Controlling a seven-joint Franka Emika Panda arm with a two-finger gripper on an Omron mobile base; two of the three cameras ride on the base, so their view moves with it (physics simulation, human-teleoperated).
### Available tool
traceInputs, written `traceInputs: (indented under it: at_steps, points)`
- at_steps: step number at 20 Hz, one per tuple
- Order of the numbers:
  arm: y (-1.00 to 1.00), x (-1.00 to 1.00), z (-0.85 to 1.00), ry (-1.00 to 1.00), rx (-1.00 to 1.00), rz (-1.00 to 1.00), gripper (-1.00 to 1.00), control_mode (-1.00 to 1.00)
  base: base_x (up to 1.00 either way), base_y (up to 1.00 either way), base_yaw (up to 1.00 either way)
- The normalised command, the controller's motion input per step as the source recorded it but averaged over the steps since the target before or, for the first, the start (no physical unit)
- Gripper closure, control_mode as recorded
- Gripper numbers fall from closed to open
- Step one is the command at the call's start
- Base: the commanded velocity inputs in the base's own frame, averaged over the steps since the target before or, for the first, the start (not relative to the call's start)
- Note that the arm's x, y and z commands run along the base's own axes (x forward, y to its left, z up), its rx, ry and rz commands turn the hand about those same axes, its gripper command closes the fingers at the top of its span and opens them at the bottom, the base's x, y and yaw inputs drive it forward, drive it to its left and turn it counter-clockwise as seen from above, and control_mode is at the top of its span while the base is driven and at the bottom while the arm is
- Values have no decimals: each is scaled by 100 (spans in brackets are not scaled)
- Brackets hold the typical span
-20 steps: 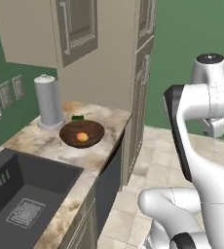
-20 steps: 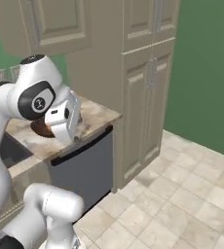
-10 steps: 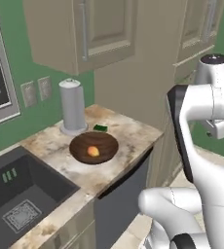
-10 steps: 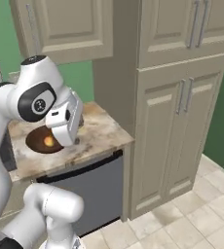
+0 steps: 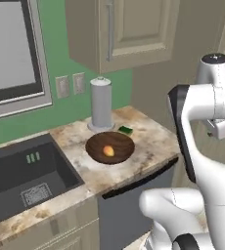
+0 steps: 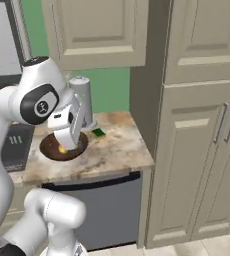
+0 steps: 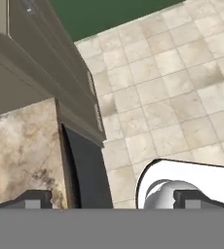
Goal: Move the cup from next to the sink to the open cabinet. Then, move the bowl with the mango to the fridge to clear the area for faucet cleaning.
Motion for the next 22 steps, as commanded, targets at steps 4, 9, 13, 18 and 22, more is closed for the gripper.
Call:
traceInputs:
  at_steps: [4, 9, 13, 18, 22]
  points:
    - [0, 0, 0, 0, 0, 0, -100, 100, 2, 52, 59]
    - [0, 0, 0, 0, 0, 0, -100, 100, 44, 4, 49]
    - [0, 0, 0, 0, 0, 0, -100, 100, 63, -3, 37]
    - [-48, 15, -13, 1, 9, 21, -100, -100, 23, -14, 13]
    - [-76, 0, -58, 21, 20, 42, -100, -100, 0, 0, 0]
